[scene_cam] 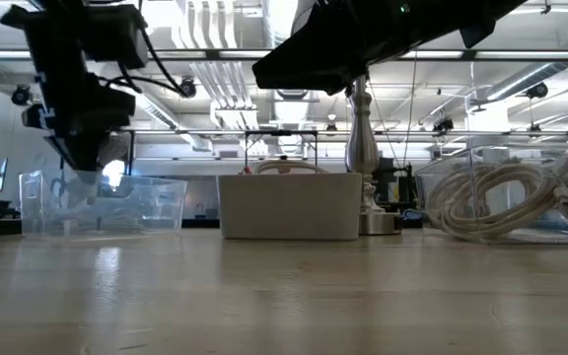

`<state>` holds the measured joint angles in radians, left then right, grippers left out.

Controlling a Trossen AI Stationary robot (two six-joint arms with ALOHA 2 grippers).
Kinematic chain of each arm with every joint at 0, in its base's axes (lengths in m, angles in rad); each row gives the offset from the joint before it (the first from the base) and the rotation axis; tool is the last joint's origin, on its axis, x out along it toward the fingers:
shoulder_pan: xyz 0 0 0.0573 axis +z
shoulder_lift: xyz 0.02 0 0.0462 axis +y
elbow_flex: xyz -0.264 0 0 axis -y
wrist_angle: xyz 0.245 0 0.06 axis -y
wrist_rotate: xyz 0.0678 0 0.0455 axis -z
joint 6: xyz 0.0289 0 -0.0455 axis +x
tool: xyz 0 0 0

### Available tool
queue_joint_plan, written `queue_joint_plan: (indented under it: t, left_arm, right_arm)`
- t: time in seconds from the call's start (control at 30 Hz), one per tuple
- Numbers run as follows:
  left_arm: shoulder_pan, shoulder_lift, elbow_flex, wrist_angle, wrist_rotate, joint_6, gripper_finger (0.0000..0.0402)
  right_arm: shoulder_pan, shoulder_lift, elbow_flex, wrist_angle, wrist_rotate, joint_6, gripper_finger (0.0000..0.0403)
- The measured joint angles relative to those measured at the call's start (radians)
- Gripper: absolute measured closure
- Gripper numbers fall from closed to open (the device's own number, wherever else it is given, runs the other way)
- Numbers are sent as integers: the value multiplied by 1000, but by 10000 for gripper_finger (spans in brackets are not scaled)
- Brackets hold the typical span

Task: Pick & Place USB Port
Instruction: Put the white USB charger cable into the white bin

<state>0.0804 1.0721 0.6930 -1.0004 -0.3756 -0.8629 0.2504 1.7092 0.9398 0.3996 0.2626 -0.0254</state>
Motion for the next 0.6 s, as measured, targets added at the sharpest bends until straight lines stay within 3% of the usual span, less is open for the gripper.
queue_joint_plan:
  t: [0.27,0.6]
  left_arm:
    - [51,95,-1,98,46,159,351]
    - [51,165,7,109,46,222,303]
  right_arm:
    - [0,0,0,0,0,-3,213]
    - [0,0,1,0,0,2,213]
